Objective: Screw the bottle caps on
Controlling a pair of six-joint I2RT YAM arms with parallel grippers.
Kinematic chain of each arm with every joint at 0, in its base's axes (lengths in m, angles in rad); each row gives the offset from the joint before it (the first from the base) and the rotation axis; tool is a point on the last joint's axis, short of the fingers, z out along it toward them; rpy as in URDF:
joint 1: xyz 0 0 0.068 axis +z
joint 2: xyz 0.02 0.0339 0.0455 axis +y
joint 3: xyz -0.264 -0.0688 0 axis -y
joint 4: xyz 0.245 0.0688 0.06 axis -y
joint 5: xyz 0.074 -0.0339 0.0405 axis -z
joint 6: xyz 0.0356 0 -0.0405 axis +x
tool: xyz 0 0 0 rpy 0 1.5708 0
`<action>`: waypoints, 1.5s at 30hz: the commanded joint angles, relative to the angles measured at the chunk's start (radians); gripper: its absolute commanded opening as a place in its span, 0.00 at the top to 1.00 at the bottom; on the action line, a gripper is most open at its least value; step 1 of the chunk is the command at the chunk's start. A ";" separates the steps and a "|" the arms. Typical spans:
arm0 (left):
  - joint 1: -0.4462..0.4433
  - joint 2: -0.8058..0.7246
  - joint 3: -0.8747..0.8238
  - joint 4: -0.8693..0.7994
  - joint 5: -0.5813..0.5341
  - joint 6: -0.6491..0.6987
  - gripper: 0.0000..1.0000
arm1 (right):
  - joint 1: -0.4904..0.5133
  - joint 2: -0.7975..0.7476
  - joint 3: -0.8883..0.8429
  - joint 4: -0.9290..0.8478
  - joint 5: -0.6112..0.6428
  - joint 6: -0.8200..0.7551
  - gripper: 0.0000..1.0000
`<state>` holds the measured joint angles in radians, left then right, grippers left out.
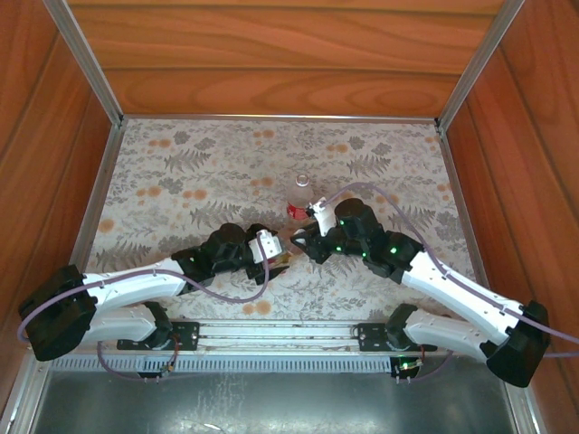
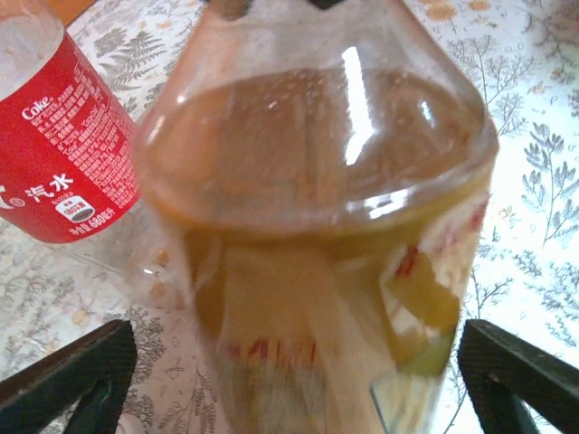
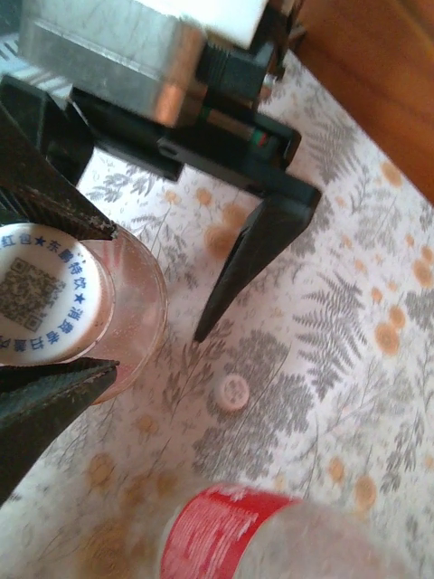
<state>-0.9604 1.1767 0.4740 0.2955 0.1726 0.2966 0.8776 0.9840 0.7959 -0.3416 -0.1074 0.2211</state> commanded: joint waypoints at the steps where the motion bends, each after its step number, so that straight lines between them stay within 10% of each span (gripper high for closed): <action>1: 0.003 -0.003 0.023 0.016 0.036 -0.006 0.00 | 0.005 -0.041 0.038 -0.126 0.151 0.026 0.82; 9: 0.003 -0.045 -0.015 0.060 0.040 -0.018 0.00 | -0.086 -0.064 0.151 -0.360 0.380 -0.059 0.84; 25: 0.029 -0.038 -0.144 0.312 -0.099 -0.137 0.00 | -0.528 0.357 0.416 -0.205 0.185 -0.133 0.84; 45: 0.054 0.025 -0.176 0.420 -0.104 -0.166 0.00 | -0.637 0.669 0.572 -0.120 0.138 -0.233 0.80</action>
<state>-0.9207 1.1976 0.3111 0.6735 0.0711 0.1486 0.2474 1.6470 1.3464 -0.4675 0.0360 0.0162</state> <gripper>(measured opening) 0.999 0.354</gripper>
